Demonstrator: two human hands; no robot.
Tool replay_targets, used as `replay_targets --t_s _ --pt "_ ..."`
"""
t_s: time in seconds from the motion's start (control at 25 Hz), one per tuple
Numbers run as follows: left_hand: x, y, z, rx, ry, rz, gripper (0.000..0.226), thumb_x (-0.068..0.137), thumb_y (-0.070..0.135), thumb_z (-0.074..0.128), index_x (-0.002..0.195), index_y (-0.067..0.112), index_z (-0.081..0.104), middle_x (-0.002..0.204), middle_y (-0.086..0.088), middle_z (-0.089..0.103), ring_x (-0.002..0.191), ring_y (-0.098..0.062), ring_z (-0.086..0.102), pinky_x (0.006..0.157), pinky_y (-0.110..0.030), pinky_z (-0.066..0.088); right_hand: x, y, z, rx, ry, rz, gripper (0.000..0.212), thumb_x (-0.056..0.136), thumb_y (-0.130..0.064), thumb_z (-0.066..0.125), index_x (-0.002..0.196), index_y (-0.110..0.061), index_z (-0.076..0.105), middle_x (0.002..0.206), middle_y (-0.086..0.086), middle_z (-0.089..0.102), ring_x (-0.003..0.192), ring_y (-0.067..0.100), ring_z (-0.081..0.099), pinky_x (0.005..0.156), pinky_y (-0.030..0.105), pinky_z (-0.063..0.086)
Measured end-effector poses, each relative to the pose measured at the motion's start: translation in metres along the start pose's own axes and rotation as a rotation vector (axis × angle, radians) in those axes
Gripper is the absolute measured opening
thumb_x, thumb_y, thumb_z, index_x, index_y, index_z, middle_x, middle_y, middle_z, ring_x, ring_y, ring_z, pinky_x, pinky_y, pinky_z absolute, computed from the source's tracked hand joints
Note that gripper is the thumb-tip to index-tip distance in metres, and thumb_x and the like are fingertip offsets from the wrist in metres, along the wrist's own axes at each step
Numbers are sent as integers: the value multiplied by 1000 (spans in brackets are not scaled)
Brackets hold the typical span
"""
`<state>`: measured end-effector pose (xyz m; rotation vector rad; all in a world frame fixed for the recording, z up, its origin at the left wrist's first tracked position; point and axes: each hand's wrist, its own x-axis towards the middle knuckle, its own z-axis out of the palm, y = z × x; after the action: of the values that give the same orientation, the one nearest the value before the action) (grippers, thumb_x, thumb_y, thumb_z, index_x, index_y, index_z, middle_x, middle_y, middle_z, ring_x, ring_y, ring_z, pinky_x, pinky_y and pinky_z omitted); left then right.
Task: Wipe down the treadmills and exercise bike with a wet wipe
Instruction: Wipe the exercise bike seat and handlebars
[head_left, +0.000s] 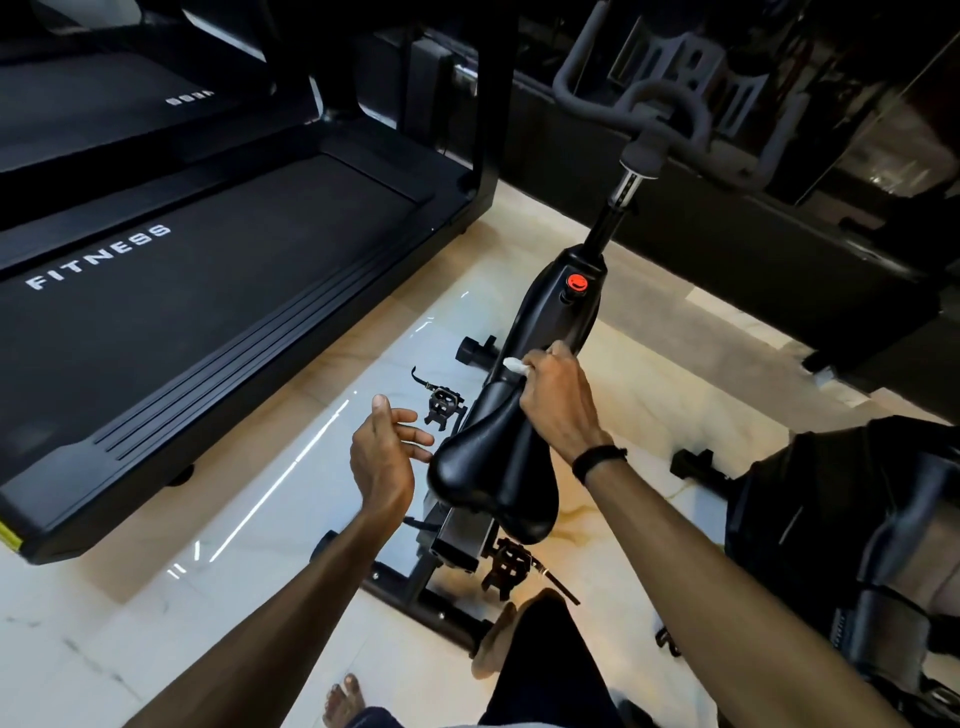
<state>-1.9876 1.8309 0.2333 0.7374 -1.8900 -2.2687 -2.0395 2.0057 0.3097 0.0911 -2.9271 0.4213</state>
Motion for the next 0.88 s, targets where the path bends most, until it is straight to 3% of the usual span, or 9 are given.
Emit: replay_targets --t_s 0.08,0.2,0.4,0.64,0.76,0.88 --pt "-1 3 -5 -27 1 2 66 91 66 34 84 9 66 65 -16 70 56 -38 64 77 -67 52 3 -1 6 -140 -93 -18 25 85 11 46 100 5 65 105 22 53 96 40 56 88 44 51" --pt "-3 4 -11 -16 46 20 62 92 63 32 86 11 66 69 -14 70 59 -37 64 77 -62 54 -16 -25 12 -222 -180 -71 28 87 11 49 111 5 63 119 22 51 107 39 56 93 41 51" --pt "-11 0 -9 23 97 32 59 99 56 27 88 12 65 74 -11 71 67 -30 65 74 -46 53 -65 -60 25 -199 -183 -188 30 89 9 52 115 1 63 123 19 51 111 33 55 93 39 54" --pt "-8 0 -8 27 94 37 58 105 49 26 91 9 66 77 -13 71 66 -29 64 75 -47 53 -105 -44 27 -62 -133 -412 38 70 18 59 100 -4 63 97 8 55 91 26 55 69 37 56" --pt "-8 3 -5 15 60 32 58 107 47 25 93 6 65 78 -16 70 56 -28 62 68 -44 52 -119 -39 26 -30 -148 -549 38 79 6 64 114 -6 59 99 6 54 90 22 51 67 33 52" --pt "-7 9 -7 33 88 51 50 109 42 25 98 9 60 83 -14 70 50 -32 63 64 -38 50 -126 -19 29 -26 -141 -723 29 90 -1 50 117 -4 58 99 9 58 85 23 51 67 32 48"
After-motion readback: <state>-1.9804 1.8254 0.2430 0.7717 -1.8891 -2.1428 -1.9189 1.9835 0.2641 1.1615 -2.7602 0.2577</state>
